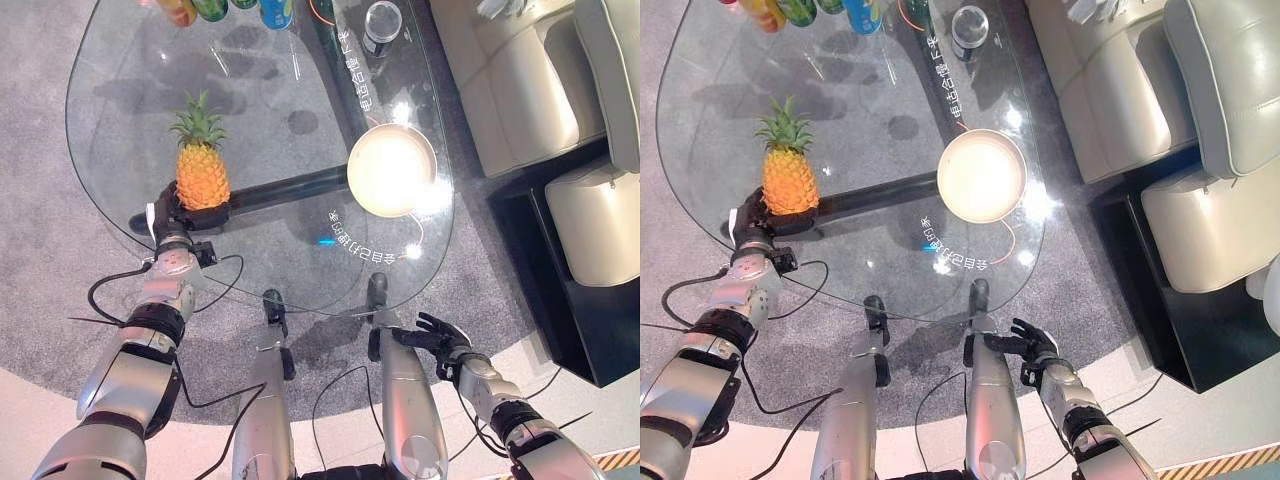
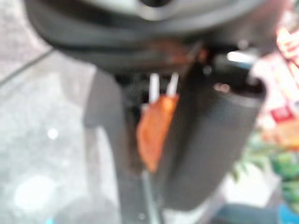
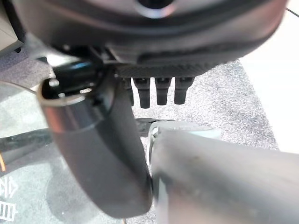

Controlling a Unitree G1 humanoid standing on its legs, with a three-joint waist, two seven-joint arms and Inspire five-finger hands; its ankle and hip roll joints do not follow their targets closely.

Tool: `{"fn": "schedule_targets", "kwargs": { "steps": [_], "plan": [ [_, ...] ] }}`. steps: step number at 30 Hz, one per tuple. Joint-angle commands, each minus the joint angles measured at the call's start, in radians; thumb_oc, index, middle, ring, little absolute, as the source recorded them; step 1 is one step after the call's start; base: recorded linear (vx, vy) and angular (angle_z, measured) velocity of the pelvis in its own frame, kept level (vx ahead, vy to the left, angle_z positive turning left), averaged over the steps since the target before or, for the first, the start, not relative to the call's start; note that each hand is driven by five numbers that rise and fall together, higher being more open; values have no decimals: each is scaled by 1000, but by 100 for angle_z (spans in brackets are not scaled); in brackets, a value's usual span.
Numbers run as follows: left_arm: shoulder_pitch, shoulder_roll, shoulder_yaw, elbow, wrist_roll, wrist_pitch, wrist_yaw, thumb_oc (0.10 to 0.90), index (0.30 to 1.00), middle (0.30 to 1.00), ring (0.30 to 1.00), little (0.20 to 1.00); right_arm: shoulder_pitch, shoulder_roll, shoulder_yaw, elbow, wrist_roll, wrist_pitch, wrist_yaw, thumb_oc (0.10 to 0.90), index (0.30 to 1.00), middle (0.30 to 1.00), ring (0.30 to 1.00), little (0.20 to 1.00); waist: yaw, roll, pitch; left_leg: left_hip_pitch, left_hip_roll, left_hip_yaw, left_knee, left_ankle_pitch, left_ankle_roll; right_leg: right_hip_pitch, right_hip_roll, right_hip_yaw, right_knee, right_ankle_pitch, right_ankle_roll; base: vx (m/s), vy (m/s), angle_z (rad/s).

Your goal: Pick up the fruit to the plate

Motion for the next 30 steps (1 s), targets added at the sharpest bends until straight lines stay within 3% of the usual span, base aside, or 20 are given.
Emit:
{"fn": "schedule_targets", "kwargs": {
  "steps": [1,22,23,24,25,30],
  "plan": [
    [-44,55,38,40,-9,-29,-14,800,900,900,900,900,99,-45,93,22,-2,33,-38,800,900,900,900,900,-21,-6,-16,-73,-93,90,140,-116,43,-9,98,-25,-10,-28,-31,0,0,0],
    [-68,20,9,-79,-98,-90,-52,800,900,900,900,900,99,-44,87,15,-12,35,-40,800,900,900,900,900,-22,0,-16,-82,-102,87,132,-114,44,-17,99,-21,-18,-21,-27,0,0,0],
    [-66,18,9,-89,-100,-92,-48,729,839,839,839,829,99,-44,86,13,-11,37,-42,800,900,900,900,900,-21,1,-16,-82,-103,87,132,-114,44,-17,99,-20,-18,-21,-27,0,0,0],
    [-66,18,9,-89,-100,-92,-48,729,839,839,839,829,99,-44,86,13,-11,37,-42,800,900,900,900,900,-21,1,-16,-82,-103,87,132,-114,44,-17,99,-20,-18,-21,-27,0,0,0],
    [-67,16,13,-97,-117,-102,-51,100,300,300,300,200,101,-44,82,20,-12,33,-37,800,900,900,900,900,-21,1,-16,-80,-105,84,130,-114,45,-15,101,-19,-19,-21,-27,0,0,0],
    [-68,8,18,-100,-154,-97,-63,100,300,300,300,200,103,-44,83,23,-12,29,-31,800,900,900,900,900,-21,0,-16,-82,-107,83,133,-116,45,-16,101,-18,-18,-21,-27,0,0,0]
  ]
}}
